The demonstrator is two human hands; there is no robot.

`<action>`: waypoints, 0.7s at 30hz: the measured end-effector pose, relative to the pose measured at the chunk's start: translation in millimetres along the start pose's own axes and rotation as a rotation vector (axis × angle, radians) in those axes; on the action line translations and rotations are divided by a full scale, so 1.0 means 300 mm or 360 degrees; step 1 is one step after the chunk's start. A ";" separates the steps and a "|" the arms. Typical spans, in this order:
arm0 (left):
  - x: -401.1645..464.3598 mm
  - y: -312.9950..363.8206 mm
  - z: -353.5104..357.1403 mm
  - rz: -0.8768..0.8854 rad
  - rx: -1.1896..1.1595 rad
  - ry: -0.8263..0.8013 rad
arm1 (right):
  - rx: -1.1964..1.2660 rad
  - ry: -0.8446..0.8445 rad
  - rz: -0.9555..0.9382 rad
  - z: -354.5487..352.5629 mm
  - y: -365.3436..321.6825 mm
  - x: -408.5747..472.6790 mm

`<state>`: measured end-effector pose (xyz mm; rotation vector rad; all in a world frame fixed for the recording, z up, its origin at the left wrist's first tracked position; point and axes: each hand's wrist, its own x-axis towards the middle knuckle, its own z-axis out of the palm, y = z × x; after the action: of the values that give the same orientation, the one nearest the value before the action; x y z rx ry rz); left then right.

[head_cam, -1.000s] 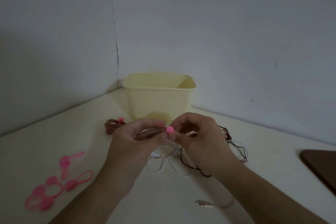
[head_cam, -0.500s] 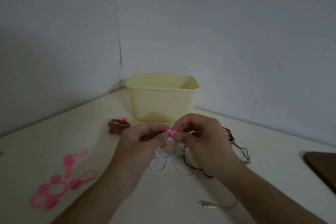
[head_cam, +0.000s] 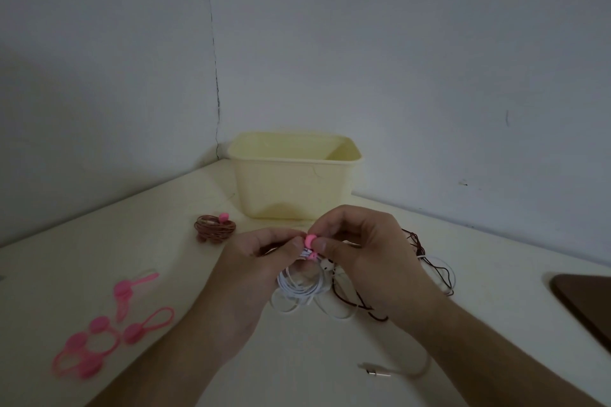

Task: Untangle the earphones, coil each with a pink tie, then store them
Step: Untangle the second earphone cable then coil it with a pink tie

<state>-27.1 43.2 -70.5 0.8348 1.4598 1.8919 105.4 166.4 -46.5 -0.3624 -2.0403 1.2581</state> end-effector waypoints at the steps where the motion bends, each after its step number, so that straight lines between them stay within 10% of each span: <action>1: -0.002 0.002 0.000 0.0008 0.0007 -0.0014 | -0.0002 0.0012 0.0003 0.000 0.000 0.000; 21: -0.025 0.021 0.026 0.0069 0.0174 -0.0132 | -0.0127 0.0083 0.0150 -0.002 0.041 0.017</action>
<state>-16.9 40.8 -63.8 0.9913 1.5159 1.7992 100.7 175.7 -54.8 -0.5286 -2.0541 1.2122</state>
